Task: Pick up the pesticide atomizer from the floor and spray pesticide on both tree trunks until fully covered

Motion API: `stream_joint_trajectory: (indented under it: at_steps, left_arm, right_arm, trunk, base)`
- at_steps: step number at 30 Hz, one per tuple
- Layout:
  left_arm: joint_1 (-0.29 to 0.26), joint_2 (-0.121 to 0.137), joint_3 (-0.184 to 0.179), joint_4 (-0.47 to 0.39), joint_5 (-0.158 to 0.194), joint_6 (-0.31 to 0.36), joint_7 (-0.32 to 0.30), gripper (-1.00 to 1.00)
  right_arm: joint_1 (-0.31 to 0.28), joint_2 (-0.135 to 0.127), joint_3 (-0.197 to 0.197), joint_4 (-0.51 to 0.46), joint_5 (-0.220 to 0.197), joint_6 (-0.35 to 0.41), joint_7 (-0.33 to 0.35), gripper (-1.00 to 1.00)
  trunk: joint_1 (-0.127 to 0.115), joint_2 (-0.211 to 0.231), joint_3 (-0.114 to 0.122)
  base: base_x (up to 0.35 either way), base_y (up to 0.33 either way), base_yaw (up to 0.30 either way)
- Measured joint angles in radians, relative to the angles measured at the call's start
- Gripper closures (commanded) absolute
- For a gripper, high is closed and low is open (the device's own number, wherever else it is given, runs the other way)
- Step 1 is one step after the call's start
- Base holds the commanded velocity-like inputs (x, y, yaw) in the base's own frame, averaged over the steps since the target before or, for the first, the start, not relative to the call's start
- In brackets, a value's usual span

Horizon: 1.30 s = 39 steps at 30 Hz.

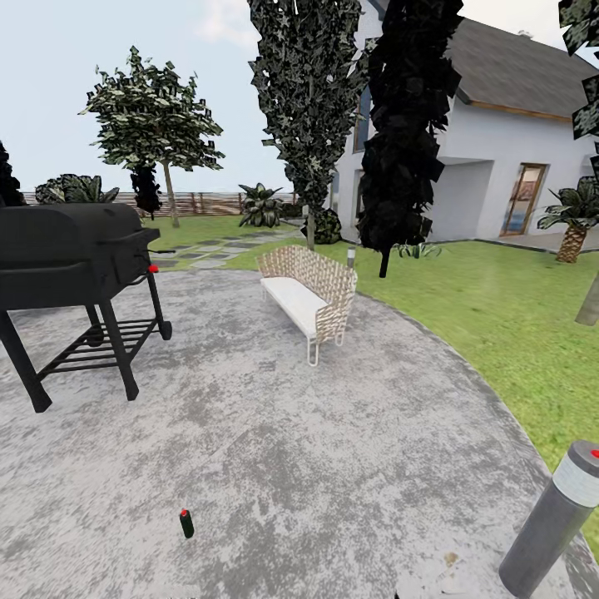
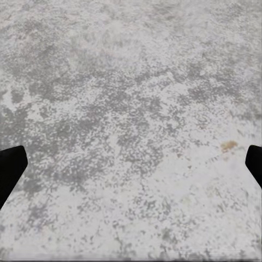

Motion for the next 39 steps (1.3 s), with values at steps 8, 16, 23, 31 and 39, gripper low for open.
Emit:
stream_joint_trajectory:
  at_steps: [8, 16, 23, 31, 39]
  left_arm:
    - [0.010, 0.003, 0.015, 0.016, 0.002, -0.047, -0.004, -1.00]
    - [0.012, 0.005, 0.016, 0.017, 0.001, -0.048, -0.002, -1.00]
    - [0.012, 0.008, 0.025, 0.017, 0.000, -0.047, 0.001, -1.00]
    - [0.010, 0.009, 0.096, 0.017, 0.000, -0.048, -0.004, -1.00]
    - [0.010, 0.009, 0.099, 0.017, -0.003, -0.050, -0.005, -1.00]
  right_arm:
    - [0.000, -0.003, 0.003, 0.010, 0.013, 0.001, -0.003, -1.00]
    - [0.000, -0.004, 0.003, 0.034, 0.022, -0.001, -0.004, -1.00]
    - [0.000, -0.004, 0.003, 0.036, 0.022, -0.001, -0.007, -1.00]
    - [0.000, -0.004, 0.003, 0.037, 0.022, -0.002, -0.008, -1.00]
    - [0.000, -0.004, 0.003, 0.037, 0.022, -0.002, -0.009, -1.00]
  trunk:
    - [0.000, 0.000, 0.000]
    - [0.000, 0.000, 0.000]
    - [0.000, 0.000, 0.000]
    - [0.000, 0.000, 0.000]
    - [0.000, 0.000, 0.000]
  base:
    - [0.000, 0.000, 0.000]
    - [0.065, -0.011, 0.000]
    - [0.286, -0.036, 0.006]
    - [0.304, -0.002, 0.203]
    - [0.025, 0.000, 0.223]
